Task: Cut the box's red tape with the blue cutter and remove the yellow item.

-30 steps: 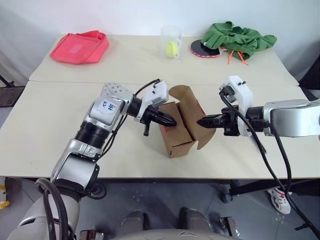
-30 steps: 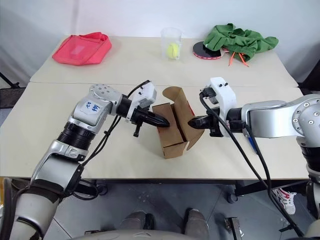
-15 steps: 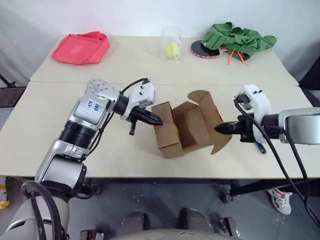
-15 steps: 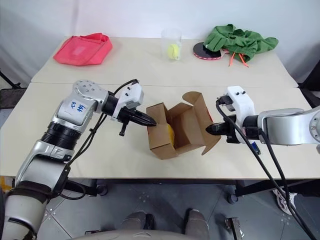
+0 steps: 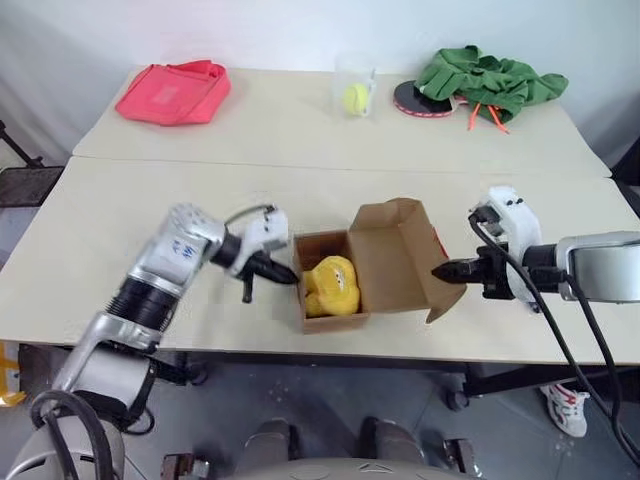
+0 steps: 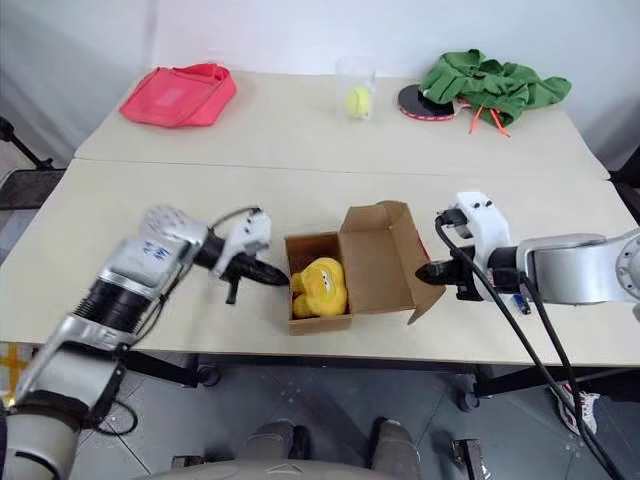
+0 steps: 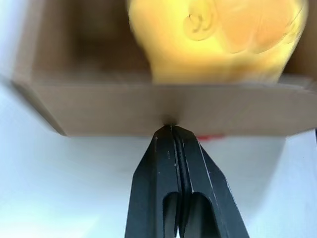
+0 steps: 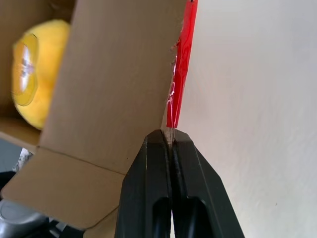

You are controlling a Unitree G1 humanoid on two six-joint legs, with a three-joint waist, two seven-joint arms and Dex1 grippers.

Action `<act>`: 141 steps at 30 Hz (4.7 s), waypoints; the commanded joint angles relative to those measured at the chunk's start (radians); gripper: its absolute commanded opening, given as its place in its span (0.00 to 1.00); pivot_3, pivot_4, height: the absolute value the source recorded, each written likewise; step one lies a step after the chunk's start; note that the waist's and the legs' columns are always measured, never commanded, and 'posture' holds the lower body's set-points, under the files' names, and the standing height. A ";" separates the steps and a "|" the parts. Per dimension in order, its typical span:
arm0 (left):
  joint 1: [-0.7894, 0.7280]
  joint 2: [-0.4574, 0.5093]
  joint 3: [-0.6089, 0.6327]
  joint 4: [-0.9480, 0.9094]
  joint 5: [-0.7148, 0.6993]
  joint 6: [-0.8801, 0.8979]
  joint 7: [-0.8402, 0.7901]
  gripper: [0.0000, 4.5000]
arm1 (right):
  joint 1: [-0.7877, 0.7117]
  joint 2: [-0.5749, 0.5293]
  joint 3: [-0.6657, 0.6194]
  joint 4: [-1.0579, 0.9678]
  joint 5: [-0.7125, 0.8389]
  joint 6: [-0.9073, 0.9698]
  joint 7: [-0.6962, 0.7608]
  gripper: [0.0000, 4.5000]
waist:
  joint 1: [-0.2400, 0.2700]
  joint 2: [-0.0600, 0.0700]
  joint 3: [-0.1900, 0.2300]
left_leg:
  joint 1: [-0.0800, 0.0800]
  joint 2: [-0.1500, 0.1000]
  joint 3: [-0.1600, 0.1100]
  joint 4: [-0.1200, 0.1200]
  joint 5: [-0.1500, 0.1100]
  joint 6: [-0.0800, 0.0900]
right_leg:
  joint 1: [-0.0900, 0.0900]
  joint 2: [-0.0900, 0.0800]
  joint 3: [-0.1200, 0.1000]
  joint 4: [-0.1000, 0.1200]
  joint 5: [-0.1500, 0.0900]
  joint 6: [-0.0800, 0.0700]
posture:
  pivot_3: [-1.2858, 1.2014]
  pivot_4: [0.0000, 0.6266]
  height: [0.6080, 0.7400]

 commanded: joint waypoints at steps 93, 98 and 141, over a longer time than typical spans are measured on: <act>-0.285 -0.259 -0.208 0.229 0.223 -0.369 -0.070 0.56 | 0.676 0.167 -0.692 -0.588 -1.076 -0.570 1.193 1.00 | 0.018 0.000 0.000 | 0.007 -0.002 0.005 0.001 0.000 -0.002 | 0.004 0.005 0.005 -0.001 0.005 0.000 | 0.52 0.24 1.00; -0.338 -0.275 -0.167 0.287 0.210 -0.379 -0.063 0.26 | 0.739 0.188 -0.732 -0.523 -1.095 -0.562 1.213 1.00 | 0.021 0.000 0.000 | 0.007 -0.002 0.005 0.002 0.000 -0.001 | 0.004 0.005 0.005 -0.002 0.005 0.000 | 0.52 0.24 1.00; -0.174 0.069 0.302 -0.090 0.113 0.387 0.465 0.00 | -0.024 0.438 -0.238 0.165 -1.245 -0.836 1.508 1.00 | -0.032 0.000 0.001 | 0.008 -0.002 0.006 -0.002 0.001 -0.004 | 0.000 0.005 0.004 0.009 0.005 0.001 | 0.52 0.24 1.00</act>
